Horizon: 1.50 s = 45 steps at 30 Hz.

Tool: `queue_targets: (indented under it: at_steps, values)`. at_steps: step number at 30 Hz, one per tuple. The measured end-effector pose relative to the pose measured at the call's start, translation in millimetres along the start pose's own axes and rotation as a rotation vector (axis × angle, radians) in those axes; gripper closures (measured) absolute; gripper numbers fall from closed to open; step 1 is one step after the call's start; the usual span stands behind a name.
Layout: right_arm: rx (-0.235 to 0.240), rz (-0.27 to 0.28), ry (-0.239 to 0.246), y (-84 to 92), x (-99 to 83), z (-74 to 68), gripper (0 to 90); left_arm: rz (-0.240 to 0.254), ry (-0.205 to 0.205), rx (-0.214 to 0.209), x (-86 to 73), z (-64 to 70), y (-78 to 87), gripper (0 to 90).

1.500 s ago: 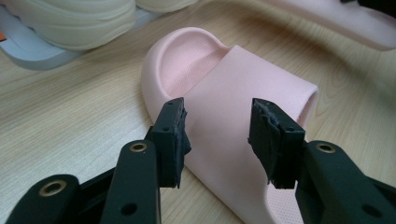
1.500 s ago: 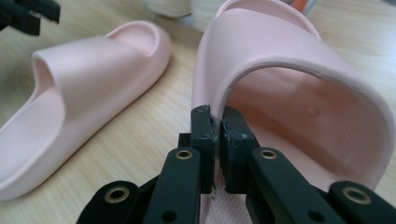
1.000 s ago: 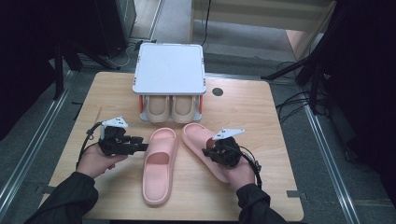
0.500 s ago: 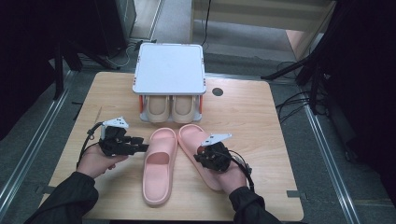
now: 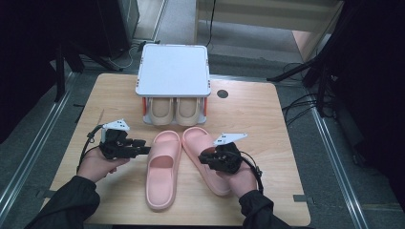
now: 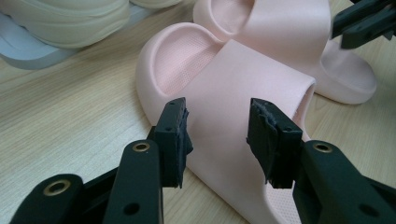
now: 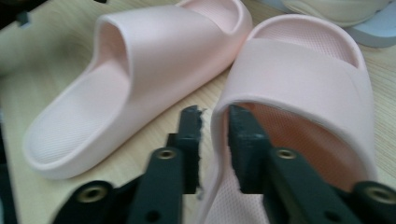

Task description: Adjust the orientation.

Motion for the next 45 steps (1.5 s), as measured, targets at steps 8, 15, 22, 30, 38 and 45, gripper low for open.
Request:
queue_targets:
  at_steps: [8, 15, 22, 30, 38, 45]
  values:
    - [-0.001, 0.084, -0.018, 34.1, 14.5, 11.6, 90.0, -0.017, 0.042, -0.02, -1.4, 0.6, 1.6, 61.6]
    - [-0.063, 0.097, -0.027, 49.8, 8.7, 45.0, 90.0, -0.028, 0.038, -0.017, -4.1, -0.1, 0.2, 67.2]
    - [-0.105, 0.051, -0.068, 43.7, -1.3, 74.2, 90.0, -0.046, 0.03, -0.016, -7.8, -1.5, -2.6, 69.0]
    - [-0.128, -0.036, -0.077, 22.9, -14.0, 89.6, 89.7, -0.068, 0.023, 0.004, -14.0, -5.3, -11.8, 68.8]
    - [-0.119, -0.062, -0.062, 13.6, -14.9, 86.8, 89.8, -0.1, 0.003, 0.009, -19.7, -4.9, -17.9, 68.9]
    - [-0.099, -0.073, -0.052, 9.5, -15.3, 78.7, 89.8, -0.11, 0.012, 0.003, -21.9, -4.0, -20.6, 68.8]
Point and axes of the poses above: each handheld gripper's, and its own axes: y roughly backward along the jaws, x roughly out of its top, z roughly to its right, the point moved 10 cm from there along -y, roughly forward along the jaws, and after that the axes turned 8 degrees about x, right-handed, at the moved point
